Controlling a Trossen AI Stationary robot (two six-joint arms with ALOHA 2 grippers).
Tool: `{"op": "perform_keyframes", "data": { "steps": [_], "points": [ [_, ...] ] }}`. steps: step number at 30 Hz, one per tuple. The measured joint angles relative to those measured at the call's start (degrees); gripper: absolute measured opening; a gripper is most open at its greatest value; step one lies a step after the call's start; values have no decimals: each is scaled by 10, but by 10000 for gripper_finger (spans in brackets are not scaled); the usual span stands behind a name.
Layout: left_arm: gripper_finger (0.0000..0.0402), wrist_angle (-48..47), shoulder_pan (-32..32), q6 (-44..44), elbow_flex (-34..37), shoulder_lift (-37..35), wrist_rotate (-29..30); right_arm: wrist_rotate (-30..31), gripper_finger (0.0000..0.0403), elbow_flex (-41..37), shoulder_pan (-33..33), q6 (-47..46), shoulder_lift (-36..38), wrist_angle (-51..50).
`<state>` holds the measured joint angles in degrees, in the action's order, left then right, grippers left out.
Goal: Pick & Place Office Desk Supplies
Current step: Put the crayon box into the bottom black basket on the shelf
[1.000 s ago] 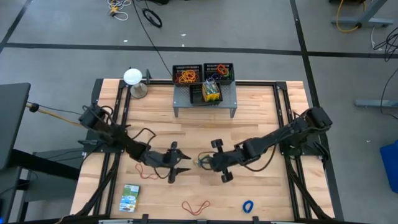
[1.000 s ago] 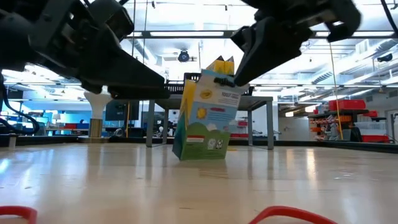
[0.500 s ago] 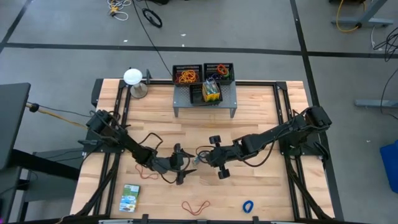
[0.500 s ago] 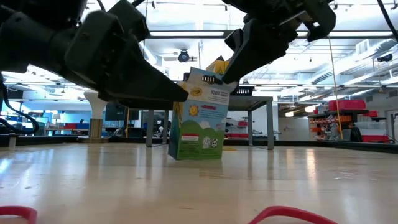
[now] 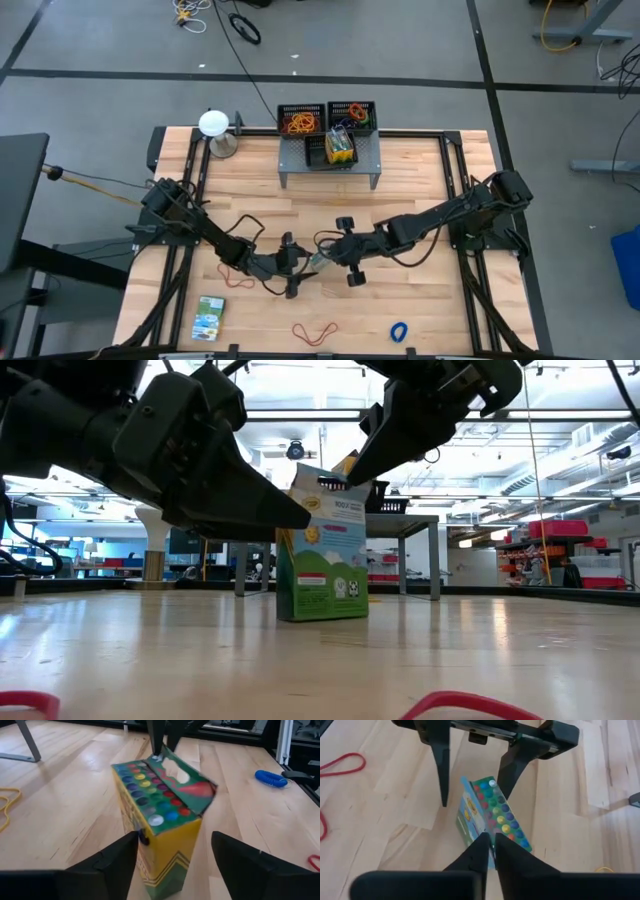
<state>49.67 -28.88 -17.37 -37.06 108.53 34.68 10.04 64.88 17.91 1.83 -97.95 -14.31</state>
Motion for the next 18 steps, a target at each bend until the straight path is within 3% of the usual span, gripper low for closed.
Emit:
{"op": "perform_keyframes", "data": {
  "steps": [12,18],
  "points": [
    [191,0,0,5,0,0,-7,58,158,0,24,-66,16,-4],
    [172,0,0,6,0,0,-13,53,177,1,25,-171,69,-70]
  ]
}}
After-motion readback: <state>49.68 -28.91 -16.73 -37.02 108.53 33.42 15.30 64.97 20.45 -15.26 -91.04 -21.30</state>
